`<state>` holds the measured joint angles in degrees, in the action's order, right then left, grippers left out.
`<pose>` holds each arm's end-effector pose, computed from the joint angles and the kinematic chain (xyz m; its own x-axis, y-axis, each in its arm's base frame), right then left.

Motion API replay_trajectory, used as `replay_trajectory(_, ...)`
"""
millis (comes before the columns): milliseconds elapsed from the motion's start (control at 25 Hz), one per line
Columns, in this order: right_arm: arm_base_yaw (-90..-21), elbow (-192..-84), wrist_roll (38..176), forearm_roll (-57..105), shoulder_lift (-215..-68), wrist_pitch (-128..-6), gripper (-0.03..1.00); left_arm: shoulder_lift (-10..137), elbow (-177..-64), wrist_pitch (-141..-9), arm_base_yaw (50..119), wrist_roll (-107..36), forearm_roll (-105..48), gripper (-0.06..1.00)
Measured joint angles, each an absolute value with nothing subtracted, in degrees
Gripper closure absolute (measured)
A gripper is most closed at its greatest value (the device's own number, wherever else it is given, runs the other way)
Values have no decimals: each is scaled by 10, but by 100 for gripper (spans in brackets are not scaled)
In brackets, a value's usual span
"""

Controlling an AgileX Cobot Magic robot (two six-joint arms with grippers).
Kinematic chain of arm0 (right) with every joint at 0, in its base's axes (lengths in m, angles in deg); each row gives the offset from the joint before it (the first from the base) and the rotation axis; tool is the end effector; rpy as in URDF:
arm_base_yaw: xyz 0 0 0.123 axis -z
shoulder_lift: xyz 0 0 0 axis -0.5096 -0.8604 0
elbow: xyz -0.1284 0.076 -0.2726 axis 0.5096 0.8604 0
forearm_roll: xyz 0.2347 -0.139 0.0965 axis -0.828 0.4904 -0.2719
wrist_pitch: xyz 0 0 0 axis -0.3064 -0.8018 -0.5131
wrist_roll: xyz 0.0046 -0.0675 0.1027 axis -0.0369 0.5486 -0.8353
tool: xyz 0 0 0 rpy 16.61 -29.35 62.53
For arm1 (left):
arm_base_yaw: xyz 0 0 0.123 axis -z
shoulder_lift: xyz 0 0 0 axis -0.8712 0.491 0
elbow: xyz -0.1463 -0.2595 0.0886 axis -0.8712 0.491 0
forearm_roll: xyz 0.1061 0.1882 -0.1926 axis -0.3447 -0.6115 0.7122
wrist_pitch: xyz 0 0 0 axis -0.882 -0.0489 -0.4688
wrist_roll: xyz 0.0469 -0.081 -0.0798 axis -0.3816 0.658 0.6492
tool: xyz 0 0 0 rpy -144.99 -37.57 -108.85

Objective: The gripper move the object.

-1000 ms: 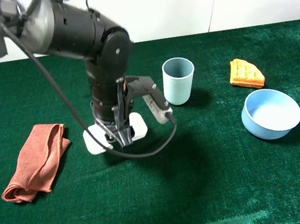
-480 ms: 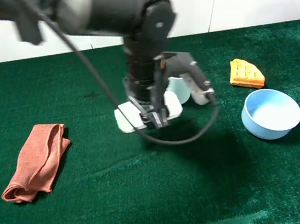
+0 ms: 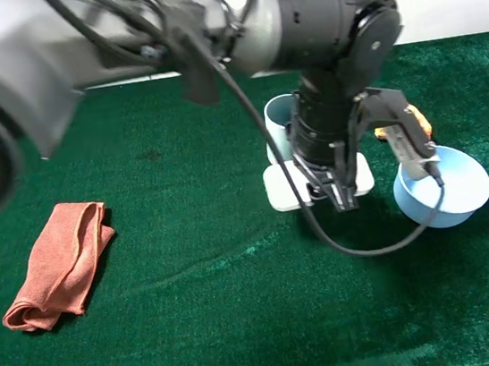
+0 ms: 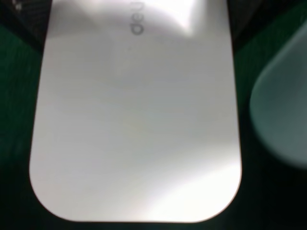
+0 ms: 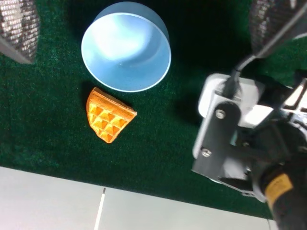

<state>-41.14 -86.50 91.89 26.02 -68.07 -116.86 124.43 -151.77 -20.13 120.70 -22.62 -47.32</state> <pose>0.0287 0.0168 0.2870 -0.3823 -0.1508 -0.9117 -0.2952 0.9548 -0.0341 0.2827 -0.4717 0.1274 -0.0939 0.9798 -0.1765 0.9785 0.1235 0.1651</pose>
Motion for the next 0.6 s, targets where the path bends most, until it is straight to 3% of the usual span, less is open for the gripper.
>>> replay_trajectory(600, -411, -865, 918, 260, -681, -1169, 30, 1307, -1562, -212, 1209, -232, -464, 33)
